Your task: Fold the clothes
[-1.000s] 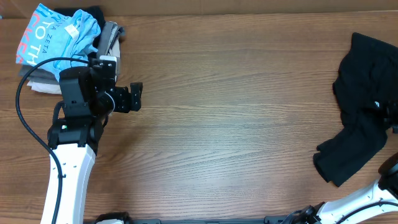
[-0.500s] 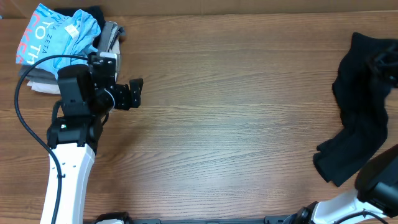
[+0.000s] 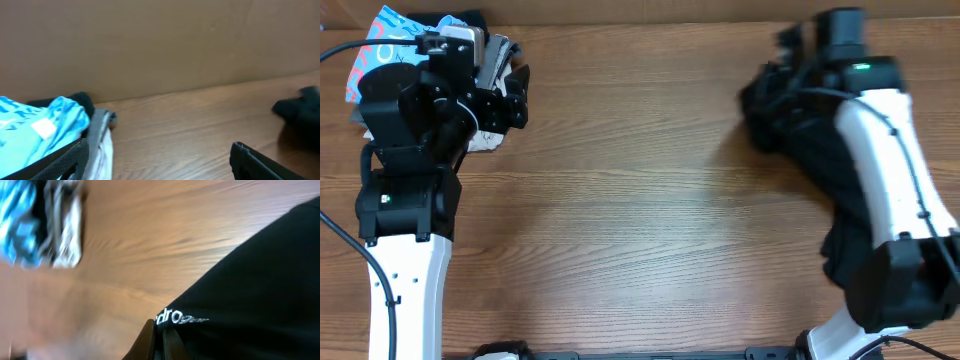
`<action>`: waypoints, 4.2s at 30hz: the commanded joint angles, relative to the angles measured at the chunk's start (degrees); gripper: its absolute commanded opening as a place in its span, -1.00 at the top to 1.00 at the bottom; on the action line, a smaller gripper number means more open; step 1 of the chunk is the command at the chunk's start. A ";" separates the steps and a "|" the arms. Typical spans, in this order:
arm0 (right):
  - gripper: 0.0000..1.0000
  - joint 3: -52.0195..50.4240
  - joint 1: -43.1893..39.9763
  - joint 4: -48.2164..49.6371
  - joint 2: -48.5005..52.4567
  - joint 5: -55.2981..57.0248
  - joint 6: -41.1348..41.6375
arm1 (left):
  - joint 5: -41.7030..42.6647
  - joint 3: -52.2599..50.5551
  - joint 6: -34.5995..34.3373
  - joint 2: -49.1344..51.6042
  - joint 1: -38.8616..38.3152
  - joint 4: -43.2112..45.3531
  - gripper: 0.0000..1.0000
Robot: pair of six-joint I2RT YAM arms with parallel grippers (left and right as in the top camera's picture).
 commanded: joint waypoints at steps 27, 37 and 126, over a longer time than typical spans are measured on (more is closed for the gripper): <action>0.00 2.97 28.17 -2.93 -4.24 3.28 2.64 | 0.81 2.03 -3.37 -0.22 3.02 -6.62 -0.78; -0.05 3.08 2.64 -14.80 -9.53 3.23 -0.70 | 4.50 2.01 1.84 5.27 -4.76 -31.21 -0.60; 0.05 2.86 -9.33 -20.28 -10.03 8.04 -7.87 | -21.57 36.94 -9.33 41.09 -32.39 -52.74 0.92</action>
